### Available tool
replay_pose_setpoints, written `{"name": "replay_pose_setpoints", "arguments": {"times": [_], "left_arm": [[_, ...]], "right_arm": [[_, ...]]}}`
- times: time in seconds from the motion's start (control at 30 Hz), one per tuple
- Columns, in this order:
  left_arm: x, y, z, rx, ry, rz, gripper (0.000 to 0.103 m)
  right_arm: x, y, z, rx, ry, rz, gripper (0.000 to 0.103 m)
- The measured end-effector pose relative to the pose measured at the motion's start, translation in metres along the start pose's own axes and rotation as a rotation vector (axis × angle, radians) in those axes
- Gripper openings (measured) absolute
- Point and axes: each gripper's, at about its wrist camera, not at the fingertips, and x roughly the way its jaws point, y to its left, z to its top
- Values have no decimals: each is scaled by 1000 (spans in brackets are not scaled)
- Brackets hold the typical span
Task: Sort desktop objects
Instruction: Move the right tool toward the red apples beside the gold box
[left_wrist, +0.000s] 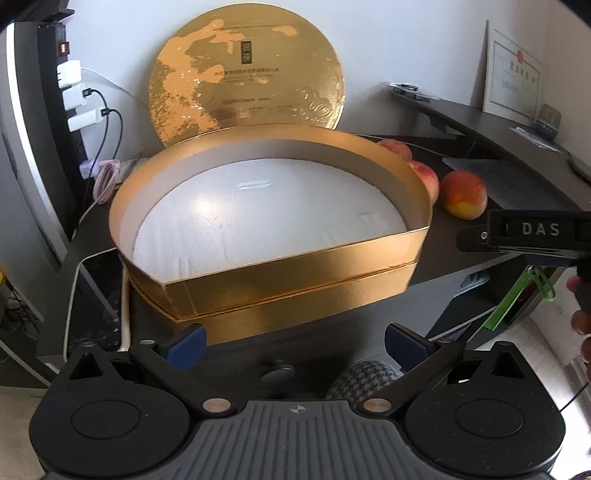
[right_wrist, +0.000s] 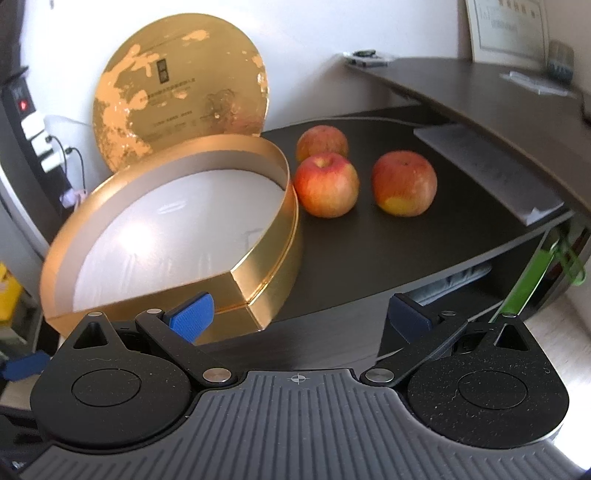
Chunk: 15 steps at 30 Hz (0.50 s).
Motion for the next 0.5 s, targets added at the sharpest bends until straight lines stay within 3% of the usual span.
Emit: {"name": "replay_pose_setpoints", "arguments": {"times": [0.23,0.5], "left_arm": [[-9,-3,4,5,-106,-48,103],[-3,-14,12,32,-62,-24,103]], "right_arm": [[2,-14,1,33,-58,-21,103],[-2,-18,0,27,-144,78,103]]}}
